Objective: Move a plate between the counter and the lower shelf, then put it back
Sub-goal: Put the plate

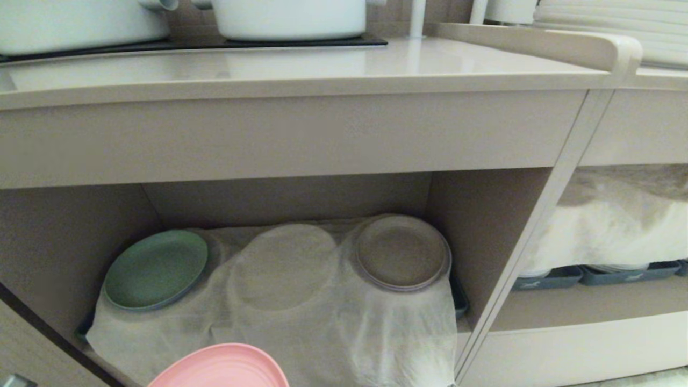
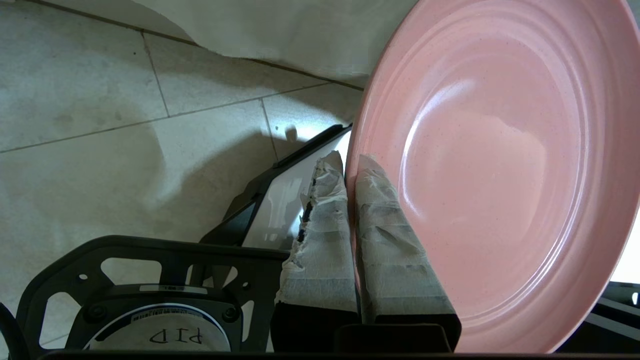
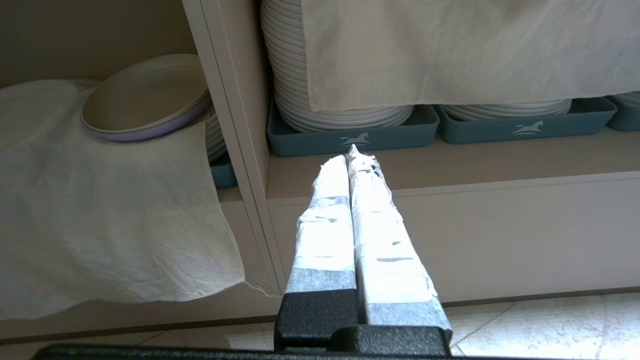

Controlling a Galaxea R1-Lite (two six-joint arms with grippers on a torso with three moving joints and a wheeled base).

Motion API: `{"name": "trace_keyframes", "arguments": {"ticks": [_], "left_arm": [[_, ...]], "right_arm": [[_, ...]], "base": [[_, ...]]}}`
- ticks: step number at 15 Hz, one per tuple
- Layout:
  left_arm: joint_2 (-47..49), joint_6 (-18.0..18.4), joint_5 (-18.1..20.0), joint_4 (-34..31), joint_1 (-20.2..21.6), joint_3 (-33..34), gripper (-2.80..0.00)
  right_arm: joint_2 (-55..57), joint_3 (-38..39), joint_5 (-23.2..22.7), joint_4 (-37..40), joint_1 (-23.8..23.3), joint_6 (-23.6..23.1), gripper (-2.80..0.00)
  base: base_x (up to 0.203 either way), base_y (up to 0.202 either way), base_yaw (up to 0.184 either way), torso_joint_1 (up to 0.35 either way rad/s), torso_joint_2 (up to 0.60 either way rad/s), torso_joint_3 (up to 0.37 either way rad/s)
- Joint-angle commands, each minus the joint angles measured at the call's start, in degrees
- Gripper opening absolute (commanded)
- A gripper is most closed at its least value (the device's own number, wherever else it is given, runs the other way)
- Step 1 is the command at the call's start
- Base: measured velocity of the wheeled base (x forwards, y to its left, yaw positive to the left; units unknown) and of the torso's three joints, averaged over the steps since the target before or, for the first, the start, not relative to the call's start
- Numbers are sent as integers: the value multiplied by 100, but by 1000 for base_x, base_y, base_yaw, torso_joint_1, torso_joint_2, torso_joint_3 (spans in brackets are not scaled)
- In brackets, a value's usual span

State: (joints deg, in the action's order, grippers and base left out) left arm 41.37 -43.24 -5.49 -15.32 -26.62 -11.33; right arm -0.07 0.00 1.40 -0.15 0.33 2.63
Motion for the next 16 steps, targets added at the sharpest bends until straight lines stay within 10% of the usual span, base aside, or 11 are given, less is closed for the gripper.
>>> {"name": "trace_keyframes", "arguments": {"ticks": [1,16], "left_arm": [[21,-27,-5,-6,-1,-1,-280],[-51,-27,-5,-131,-1,-19,-280]], "right_arm": [[7,0,0,-2,2,1,-280],[7,0,0,-9,2,1,-280]], "base": [[0,0,0,0,0,0],[0,0,0,0,0,0]]}}
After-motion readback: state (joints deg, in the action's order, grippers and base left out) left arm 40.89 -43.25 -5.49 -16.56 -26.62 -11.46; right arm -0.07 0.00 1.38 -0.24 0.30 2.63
